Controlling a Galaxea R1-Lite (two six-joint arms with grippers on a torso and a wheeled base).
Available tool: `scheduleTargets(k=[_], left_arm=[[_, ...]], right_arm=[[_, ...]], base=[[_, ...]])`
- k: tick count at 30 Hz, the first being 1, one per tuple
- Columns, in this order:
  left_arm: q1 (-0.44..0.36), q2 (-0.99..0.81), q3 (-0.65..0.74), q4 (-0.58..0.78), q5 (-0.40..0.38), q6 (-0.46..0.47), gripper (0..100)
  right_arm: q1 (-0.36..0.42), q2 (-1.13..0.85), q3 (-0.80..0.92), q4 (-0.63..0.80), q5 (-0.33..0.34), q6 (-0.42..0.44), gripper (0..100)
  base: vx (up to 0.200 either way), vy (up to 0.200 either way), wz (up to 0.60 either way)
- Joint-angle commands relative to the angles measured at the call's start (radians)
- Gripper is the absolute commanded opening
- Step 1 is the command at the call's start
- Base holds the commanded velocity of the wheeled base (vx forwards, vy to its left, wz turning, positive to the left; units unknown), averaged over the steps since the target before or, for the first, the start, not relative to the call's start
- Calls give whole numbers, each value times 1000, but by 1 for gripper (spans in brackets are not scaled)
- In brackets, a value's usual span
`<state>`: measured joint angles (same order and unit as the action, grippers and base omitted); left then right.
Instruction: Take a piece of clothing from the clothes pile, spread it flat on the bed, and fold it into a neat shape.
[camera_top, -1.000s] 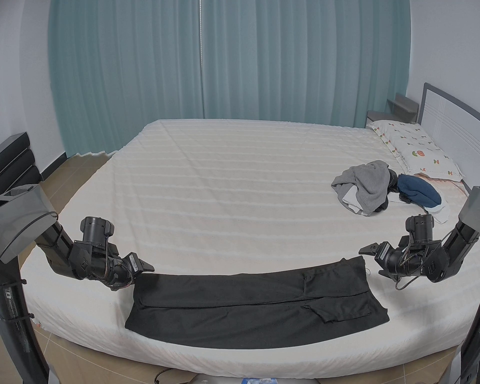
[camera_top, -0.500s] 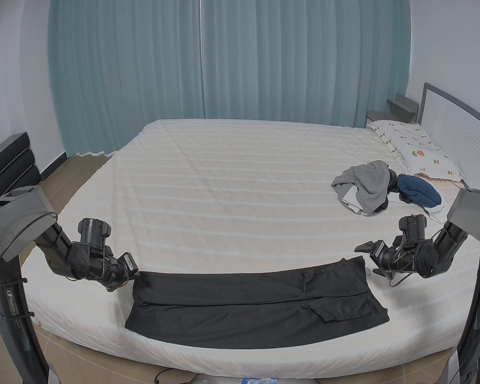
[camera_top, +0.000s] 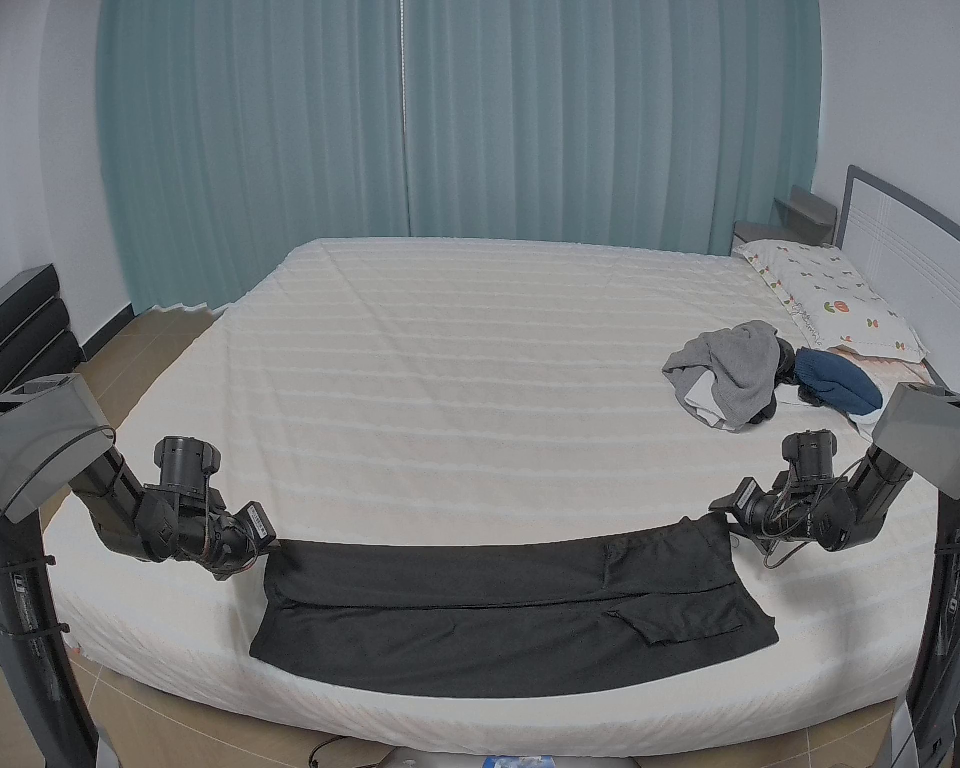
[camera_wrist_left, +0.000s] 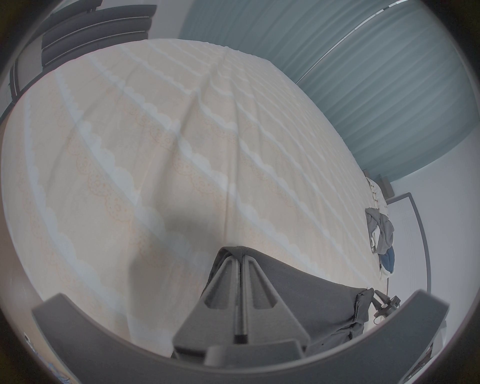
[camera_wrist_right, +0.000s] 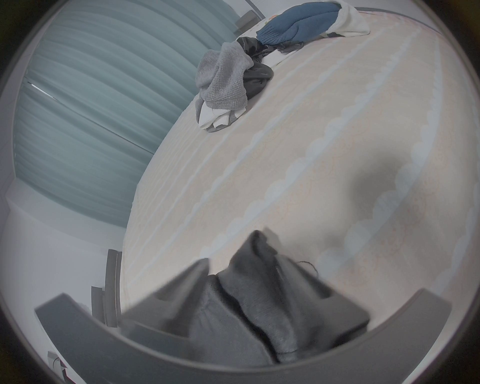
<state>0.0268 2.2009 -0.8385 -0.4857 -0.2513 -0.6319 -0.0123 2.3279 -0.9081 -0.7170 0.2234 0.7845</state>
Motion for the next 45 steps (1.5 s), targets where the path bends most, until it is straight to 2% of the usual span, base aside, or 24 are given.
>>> scheduleTargets(k=[1, 8, 13, 14, 17, 18, 23, 30, 33, 35, 41, 45], left_arm=[[-1, 2, -1, -1, 0, -2, 0], [-1, 2, 1, 1, 0, 0, 0], [-1, 0, 2, 1, -2, 0, 0], [-1, 0, 2, 1, -2, 0, 0], [-2, -3, 10, -1, -3, 0, 0], [-2, -3, 10, 1, -3, 0, 100], [2, -18, 21, 3, -13, 0, 100], [4, -181, 78, 4, -17, -14, 100], [-30, -253, 95, -2, -25, -104, 100], [-85, -262, 96, -2, -19, -163, 100], [-154, -207, 130, -24, -13, -167, 100], [-182, -133, 159, -108, -8, -175, 100]], right_arm=[[0, 16, -5, -1, -1, -1, 0], [-9, 16, -34, -2, -4, 50, 0], [-8, 24, -35, -2, -7, 50, 0], [-8, 24, -35, -2, -7, 50, 100], [-8, 25, -29, -2, -7, 50, 100], [-8, 24, -28, -4, -7, 50, 100], [-24, 10, -18, -2, -1, 58, 100], [-66, -10, 8, -5, 2, 58, 100], [-66, -21, 23, -7, 2, 64, 100], [-64, -32, 31, -4, 7, 84, 100], [-66, -44, 48, -5, 20, 101, 100], [-66, -48, 66, -9, 34, 102, 100]], base=[[0, 0, 0], [0, 0, 0], [0, 0, 0], [0, 0, 0], [0, 0, 0], [0, 0, 0], [0, 0, 0], [0, 0, 0], [0, 0, 0], [0, 0, 0], [0, 0, 0], [0, 0, 0]])
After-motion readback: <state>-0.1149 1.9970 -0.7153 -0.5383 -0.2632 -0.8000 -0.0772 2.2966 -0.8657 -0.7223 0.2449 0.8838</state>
